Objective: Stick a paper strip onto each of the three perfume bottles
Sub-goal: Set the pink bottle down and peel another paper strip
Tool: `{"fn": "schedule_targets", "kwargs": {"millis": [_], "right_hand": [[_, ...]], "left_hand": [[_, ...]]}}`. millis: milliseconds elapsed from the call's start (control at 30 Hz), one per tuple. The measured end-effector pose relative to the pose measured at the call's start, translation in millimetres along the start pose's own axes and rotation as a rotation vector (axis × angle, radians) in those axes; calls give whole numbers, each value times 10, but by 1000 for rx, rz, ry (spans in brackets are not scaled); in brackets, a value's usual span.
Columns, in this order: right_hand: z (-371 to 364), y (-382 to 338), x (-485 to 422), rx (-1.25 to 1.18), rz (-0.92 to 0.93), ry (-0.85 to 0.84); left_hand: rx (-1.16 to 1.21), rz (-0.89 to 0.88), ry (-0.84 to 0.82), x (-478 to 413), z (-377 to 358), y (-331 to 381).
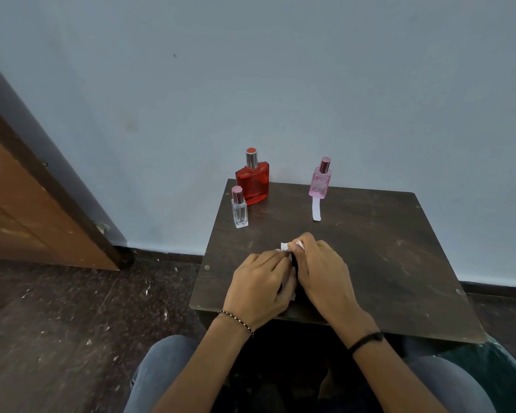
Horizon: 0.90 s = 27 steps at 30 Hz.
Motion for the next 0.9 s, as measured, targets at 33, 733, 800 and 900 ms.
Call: {"fn": "schedule_targets", "kwargs": {"millis": [33, 733, 800, 900], "right_hand": [[21, -14, 0, -9, 0, 16], [338, 349, 9, -594, -176, 303], [357, 220, 0, -469, -35, 321], [246, 58, -29, -326, 127, 276]], "left_hand": [[-13, -7, -1, 3, -13, 15], [203, 358, 125, -53, 48, -203], [423, 558, 153, -9, 55, -368], [886, 850, 217, 49, 11, -556]]}}
Point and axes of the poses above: each hand's wrist, its own x-axis away from the middle knuckle, its own z-axis out of the back of the hand, y = z × x, the point moved 10 cm from there along -x, towards the middle knuckle
